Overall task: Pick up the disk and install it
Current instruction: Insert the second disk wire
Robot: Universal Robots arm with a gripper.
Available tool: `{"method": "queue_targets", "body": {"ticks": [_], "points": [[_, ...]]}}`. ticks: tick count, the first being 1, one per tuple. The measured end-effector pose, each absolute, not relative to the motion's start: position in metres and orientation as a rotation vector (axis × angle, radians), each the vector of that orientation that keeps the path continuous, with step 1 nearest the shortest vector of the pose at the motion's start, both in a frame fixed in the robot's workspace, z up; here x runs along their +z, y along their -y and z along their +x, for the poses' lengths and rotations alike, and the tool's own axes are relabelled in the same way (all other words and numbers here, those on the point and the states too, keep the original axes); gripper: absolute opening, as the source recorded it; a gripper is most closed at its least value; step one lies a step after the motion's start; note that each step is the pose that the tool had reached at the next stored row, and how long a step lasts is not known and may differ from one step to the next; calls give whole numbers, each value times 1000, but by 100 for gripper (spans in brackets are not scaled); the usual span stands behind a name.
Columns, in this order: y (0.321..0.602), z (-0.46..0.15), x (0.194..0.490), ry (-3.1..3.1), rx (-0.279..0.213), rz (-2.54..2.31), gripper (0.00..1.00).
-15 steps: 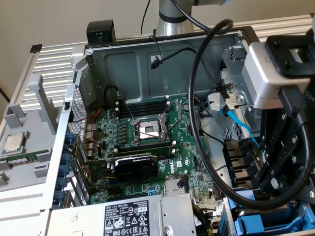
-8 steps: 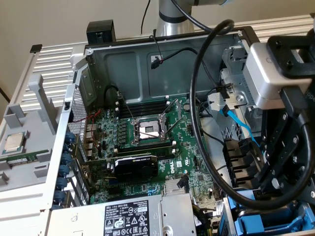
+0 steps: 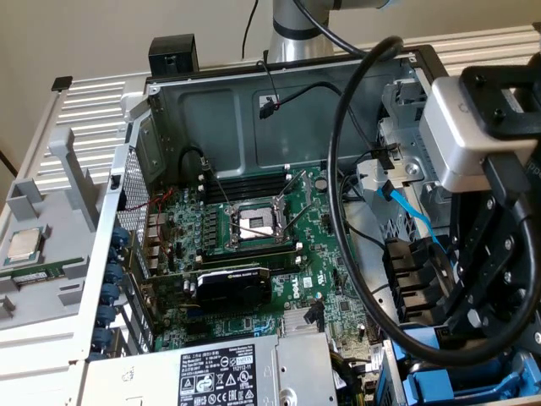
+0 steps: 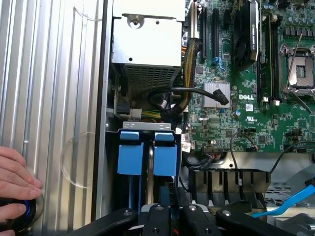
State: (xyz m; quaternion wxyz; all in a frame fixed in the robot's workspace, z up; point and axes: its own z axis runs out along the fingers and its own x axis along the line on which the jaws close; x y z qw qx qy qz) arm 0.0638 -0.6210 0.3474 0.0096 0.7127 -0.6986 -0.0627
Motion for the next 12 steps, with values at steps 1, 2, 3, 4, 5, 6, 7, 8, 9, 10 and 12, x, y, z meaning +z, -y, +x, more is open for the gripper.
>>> {"method": "queue_targets", "body": {"ticks": [1,2,3,4,5,6,7,8,9,10,12], "points": [[621,64,347,2181,-196,2226,16],[621,64,347,2181,-196,2226,16],[621,64,347,2181,-196,2226,16],[621,64,346,2181,-196,2226,16],[621,64,346,2181,-196,2226,16],[621,64,346,2182,-197,2226,16],[621,64,346,2182,-197,2226,16],[621,64,346,2182,-198,2226,16],[621,64,346,2182,-199,2227,16],[621,64,346,2183,-199,2227,16],[621,64,346,2183,-200,2228,16]]}}
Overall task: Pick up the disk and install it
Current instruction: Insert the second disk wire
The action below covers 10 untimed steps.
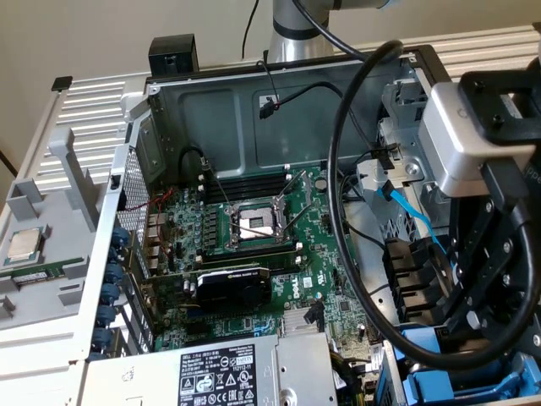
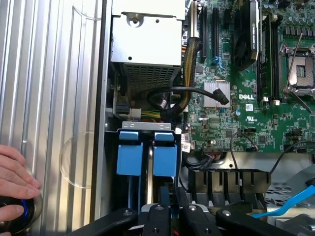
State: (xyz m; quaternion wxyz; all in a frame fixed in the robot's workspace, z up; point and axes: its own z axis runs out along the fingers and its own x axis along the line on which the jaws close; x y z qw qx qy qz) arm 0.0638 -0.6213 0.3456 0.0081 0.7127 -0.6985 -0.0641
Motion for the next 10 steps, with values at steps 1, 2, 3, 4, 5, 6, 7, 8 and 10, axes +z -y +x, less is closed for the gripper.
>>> {"method": "queue_targets", "body": {"ticks": [1,2,3,4,5,6,7,8,10], "points": [[621,64,346,2183,-201,2228,16],[621,64,346,2184,-202,2228,16],[621,64,346,2185,-202,2228,16],[621,64,346,2186,-203,2227,16],[621,64,346,2187,-203,2226,16],[621,64,346,2188,-203,2225,16],[622,64,346,2188,-204,2225,16],[622,64,346,2189,-204,2225,16],[622,64,346,2190,-205,2225,16]]}}
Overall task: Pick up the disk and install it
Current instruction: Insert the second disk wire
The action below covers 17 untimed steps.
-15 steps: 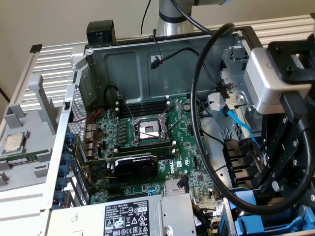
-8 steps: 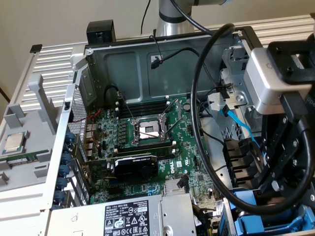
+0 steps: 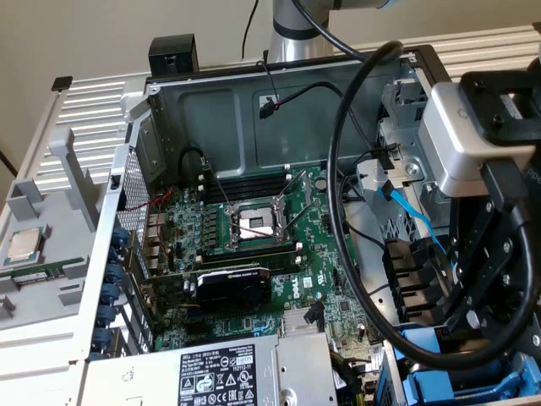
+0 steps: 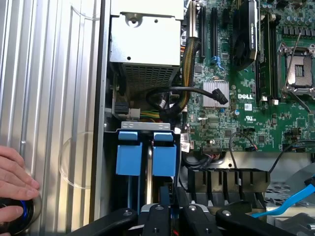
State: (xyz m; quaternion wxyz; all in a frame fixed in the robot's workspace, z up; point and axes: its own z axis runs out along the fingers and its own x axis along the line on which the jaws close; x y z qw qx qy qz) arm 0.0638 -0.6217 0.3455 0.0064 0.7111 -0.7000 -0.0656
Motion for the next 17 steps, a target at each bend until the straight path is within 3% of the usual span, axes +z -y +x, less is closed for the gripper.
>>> {"method": "queue_targets", "body": {"ticks": [17], "points": [[622,61,346,2198,-183,2233,16]]}}
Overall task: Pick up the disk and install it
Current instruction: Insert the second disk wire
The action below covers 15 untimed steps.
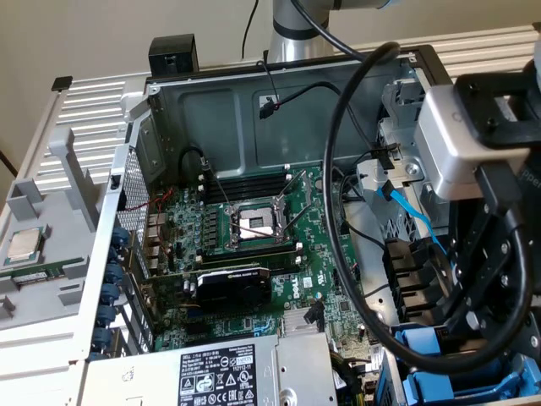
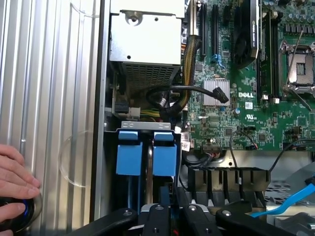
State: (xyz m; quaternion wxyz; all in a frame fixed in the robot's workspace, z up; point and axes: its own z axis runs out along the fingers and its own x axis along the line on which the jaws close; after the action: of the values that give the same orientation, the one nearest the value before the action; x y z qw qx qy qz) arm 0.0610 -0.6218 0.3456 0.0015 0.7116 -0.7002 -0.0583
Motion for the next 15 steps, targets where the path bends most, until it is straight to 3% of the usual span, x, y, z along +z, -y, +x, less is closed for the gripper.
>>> {"method": "queue_targets", "body": {"ticks": [15], "points": [[622,59,344,2199,-180,2236,16]]}}
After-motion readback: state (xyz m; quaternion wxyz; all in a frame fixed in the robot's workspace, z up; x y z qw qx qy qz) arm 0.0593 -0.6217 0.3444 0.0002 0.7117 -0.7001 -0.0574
